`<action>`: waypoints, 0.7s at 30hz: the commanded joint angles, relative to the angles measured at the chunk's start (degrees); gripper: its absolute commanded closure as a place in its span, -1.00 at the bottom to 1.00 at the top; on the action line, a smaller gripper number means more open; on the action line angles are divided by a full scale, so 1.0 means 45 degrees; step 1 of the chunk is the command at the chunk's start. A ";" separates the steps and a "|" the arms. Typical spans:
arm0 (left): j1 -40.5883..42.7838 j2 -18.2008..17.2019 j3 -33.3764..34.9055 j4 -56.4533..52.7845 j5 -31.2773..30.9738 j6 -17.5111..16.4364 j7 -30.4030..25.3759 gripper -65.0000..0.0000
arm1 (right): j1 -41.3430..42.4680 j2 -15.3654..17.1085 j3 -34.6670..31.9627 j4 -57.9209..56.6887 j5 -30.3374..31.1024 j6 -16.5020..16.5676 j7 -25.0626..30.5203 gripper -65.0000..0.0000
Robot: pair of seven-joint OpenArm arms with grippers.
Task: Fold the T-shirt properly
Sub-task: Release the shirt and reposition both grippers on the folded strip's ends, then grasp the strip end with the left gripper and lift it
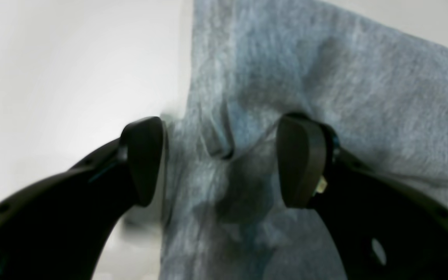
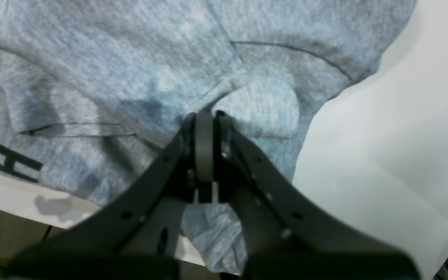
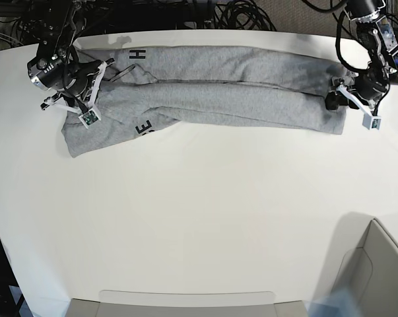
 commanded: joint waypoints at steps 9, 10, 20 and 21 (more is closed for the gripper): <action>0.0081 -0.0171 0.1510 -0.0643 -0.0191 -0.0032 -0.0296 0.38 | 0.0374 -0.0046 0.0018 0.0176 -0.1265 0.0134 0.0176 1.00; 0.0042 -0.0171 0.1568 -0.0878 -0.0172 -0.0032 -0.0296 0.59 | 0.0374 -0.0104 0.0018 0.0117 -0.1441 0.0134 0.0176 1.00; -0.1384 -0.1187 0.1451 -0.5195 -0.0172 -0.0032 -0.1391 1.00 | 0.0765 -0.0475 0.0018 0.0098 -0.1519 0.0134 0.0196 1.00; -0.1736 -0.1422 0.1451 -0.5781 -0.0172 -0.0032 -0.1430 1.00 | 0.0824 -0.0573 0.0018 0.0098 -0.1519 0.0134 0.0196 1.00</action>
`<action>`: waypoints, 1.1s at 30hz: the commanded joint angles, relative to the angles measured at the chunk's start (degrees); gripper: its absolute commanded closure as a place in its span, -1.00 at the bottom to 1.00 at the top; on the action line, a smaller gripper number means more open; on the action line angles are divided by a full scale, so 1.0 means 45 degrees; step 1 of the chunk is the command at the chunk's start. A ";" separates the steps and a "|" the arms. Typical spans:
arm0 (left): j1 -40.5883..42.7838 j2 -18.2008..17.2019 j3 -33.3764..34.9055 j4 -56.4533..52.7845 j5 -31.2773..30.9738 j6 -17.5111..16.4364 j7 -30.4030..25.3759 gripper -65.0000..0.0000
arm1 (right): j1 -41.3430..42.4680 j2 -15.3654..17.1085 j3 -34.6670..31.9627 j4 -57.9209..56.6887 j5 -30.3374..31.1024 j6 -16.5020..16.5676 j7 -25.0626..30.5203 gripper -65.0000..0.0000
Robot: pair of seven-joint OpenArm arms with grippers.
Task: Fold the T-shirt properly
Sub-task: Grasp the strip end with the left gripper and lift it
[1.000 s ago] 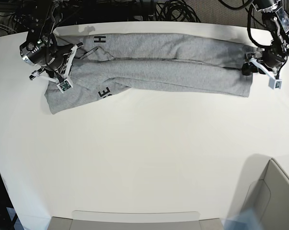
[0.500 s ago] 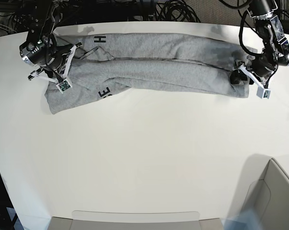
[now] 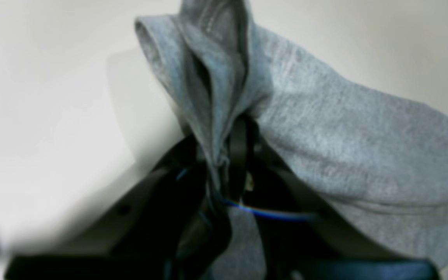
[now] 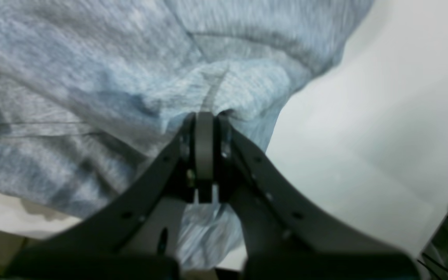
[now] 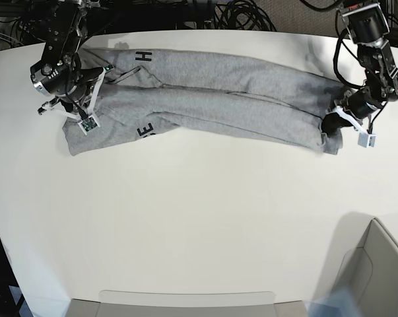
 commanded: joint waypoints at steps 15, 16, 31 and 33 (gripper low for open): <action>-0.0852 -0.1653 0.0023 -0.3287 0.1553 0.0769 -0.0724 1.00 | 0.0354 -0.0381 0.0018 0.0248 0.0020 0.0134 0.0142 0.80; -0.0852 -0.1653 0.0023 -0.3248 0.1553 0.0769 -0.0724 1.00 | 0.0354 -0.0440 0.0018 0.0268 0.0020 0.0134 0.0142 0.80; 0.0125 -0.1555 -0.2126 0.1929 0.1553 0.0769 0.2011 1.00 | 0.0354 -0.0616 0.0018 0.0268 0.0020 0.0134 0.0142 0.79; 0.0437 -0.1184 -0.2380 0.3551 0.1553 0.0769 0.2577 1.00 | 0.0354 -0.0616 0.0018 0.0268 0.0020 0.0134 0.0142 0.79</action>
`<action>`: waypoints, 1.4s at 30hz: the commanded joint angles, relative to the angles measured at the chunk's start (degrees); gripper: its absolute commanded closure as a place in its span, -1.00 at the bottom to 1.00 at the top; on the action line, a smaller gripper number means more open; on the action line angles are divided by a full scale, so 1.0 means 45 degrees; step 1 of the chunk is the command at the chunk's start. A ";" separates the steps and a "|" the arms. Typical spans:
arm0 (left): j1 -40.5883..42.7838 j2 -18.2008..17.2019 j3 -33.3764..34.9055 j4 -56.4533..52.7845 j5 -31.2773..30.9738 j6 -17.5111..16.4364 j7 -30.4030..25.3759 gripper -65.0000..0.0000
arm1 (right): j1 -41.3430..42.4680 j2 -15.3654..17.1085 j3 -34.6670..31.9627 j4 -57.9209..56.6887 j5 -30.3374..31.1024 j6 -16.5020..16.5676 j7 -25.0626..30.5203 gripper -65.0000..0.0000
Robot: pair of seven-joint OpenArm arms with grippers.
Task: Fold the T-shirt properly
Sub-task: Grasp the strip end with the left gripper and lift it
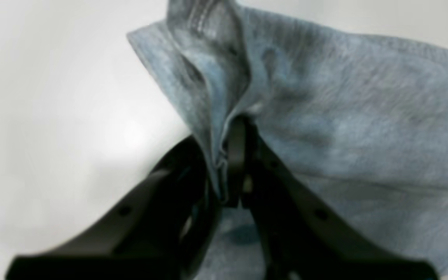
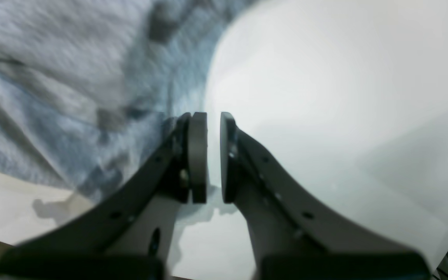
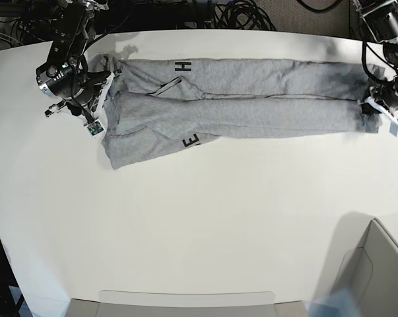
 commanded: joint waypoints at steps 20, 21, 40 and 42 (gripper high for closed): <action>0.1427 0.2943 0.0025 0.8433 -0.0332 -0.0051 0.1817 1.00 | 0.0135 0.0045 -0.0051 0.0258 0.0054 0.0134 0.0098 0.79; 0.1486 0.3099 0.0045 0.8667 -0.0332 -0.0051 0.1876 1.00 | 0.0135 0.0045 -0.0188 0.0258 0.0054 0.0134 0.0098 0.79; 0.1701 0.4779 0.4167 0.9605 -0.0351 0.0408 0.1856 1.00 | 0.0135 0.0162 -0.1164 0.0258 0.0054 0.0134 0.0098 0.79; 0.1662 0.4857 0.4636 0.9605 -0.0351 0.0818 0.1856 1.00 | 0.0135 0.0162 -0.1164 0.0258 0.0054 0.0134 0.0098 0.79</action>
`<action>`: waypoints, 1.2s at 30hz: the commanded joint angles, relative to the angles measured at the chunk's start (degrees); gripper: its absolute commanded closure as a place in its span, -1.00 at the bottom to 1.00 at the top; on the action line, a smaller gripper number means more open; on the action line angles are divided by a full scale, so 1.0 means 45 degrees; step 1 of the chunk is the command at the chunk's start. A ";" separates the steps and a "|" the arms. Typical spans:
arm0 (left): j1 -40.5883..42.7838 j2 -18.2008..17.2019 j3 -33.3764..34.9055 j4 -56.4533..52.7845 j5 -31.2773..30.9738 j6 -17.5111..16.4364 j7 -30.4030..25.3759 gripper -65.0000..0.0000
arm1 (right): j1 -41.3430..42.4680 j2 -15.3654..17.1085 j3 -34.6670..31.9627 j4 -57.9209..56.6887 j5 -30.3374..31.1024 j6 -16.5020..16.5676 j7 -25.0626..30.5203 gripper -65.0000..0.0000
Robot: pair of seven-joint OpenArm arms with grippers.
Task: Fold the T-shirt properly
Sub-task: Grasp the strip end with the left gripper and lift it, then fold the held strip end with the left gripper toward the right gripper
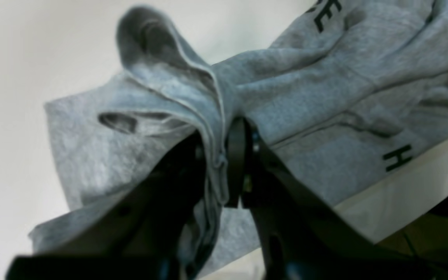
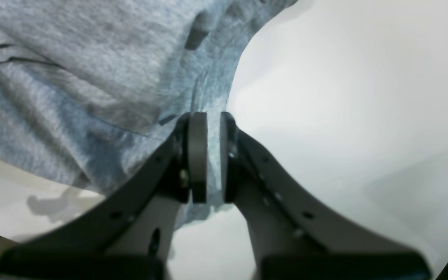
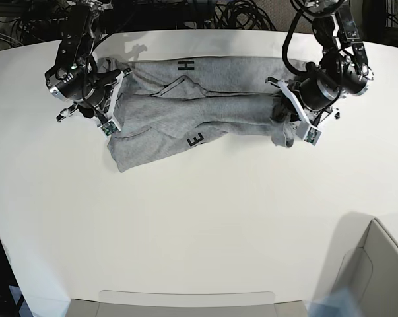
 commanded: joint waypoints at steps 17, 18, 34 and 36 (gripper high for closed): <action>-0.0130 -0.0200 0.2371 -0.0019 -0.0259 0.1858 -0.1532 1.00 | 0.0140 0.0050 0.0001 0.0244 0.0035 0.0134 0.0142 0.79; -0.0130 -0.0415 0.2547 -0.0038 -0.0259 0.1858 -0.1532 1.00 | 0.0140 0.0050 0.0001 0.0244 0.0015 0.0134 0.0142 0.79; -0.0189 -0.0649 0.2898 0.0255 -0.0298 0.1917 -0.1668 0.15 | 0.0120 0.0050 0.0040 0.0244 0.0015 0.0134 0.0142 0.79; -0.0189 -0.0415 0.2097 0.0548 -0.0337 0.1878 -0.1668 0.21 | 0.0120 0.0050 0.0040 0.0244 0.0015 0.0134 0.0142 0.79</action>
